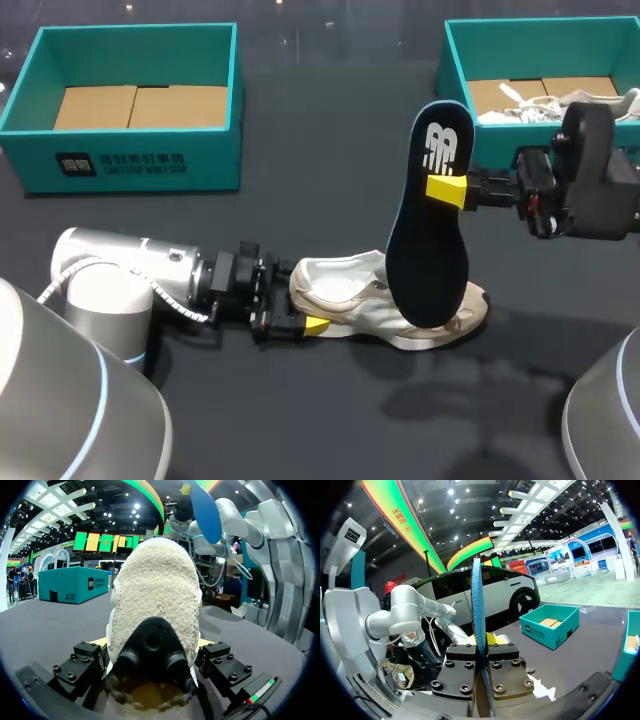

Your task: Take the shoe out of the shoebox, open the shoe tongue, remove and reinsert the insole, then place the shoe into the shoebox

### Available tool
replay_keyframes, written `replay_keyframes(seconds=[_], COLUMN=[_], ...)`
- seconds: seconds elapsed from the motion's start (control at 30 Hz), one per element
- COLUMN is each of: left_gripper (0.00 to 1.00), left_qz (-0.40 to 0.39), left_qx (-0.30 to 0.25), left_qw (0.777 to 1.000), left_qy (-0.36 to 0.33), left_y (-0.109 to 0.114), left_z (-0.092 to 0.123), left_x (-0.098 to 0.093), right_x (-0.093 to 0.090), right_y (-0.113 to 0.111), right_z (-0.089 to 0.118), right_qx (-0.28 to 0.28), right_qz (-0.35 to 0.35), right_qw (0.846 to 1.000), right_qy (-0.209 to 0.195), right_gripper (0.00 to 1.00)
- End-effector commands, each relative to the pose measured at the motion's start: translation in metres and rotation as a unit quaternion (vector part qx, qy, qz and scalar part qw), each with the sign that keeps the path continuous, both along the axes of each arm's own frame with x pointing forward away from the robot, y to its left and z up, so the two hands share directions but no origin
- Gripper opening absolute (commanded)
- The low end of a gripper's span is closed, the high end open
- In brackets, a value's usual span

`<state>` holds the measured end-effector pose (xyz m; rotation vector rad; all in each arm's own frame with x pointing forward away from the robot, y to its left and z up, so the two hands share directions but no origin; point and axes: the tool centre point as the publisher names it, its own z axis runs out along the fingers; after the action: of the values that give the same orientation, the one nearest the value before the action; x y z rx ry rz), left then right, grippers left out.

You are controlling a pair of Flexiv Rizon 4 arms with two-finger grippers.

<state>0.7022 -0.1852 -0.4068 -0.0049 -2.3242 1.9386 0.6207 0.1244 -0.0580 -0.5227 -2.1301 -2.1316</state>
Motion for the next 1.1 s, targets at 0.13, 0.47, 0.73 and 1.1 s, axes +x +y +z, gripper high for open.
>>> replay_keyframes(seconds=[0.13,0.47,0.73,1.1], left_gripper=[0.42,1.00,1.00,1.00], left_qz=[0.003,-0.002,-0.026,-0.035], left_qx=[0.006,0.025,0.084,0.258], left_qw=[1.000,1.000,0.995,0.960], left_qy=[-0.001,-0.016,-0.041,-0.101], left_y=[0.002,0.017,0.034,0.060], left_z=[0.000,0.007,0.017,0.043], left_x=[0.002,0.005,0.007,0.017], right_x=[-0.008,-0.008,-0.008,-0.008], right_y=[-0.003,-0.003,-0.003,-0.003], right_z=[0.001,0.001,0.001,0.001], right_qx=[-0.001,-0.001,-0.001,-0.001], right_qz=[-0.006,-0.006,-0.006,-0.006], right_qw=[1.000,1.000,1.000,1.000], right_qy=[0.000,0.000,0.000,0.000], right_gripper=[0.00,0.00,0.00,0.00])
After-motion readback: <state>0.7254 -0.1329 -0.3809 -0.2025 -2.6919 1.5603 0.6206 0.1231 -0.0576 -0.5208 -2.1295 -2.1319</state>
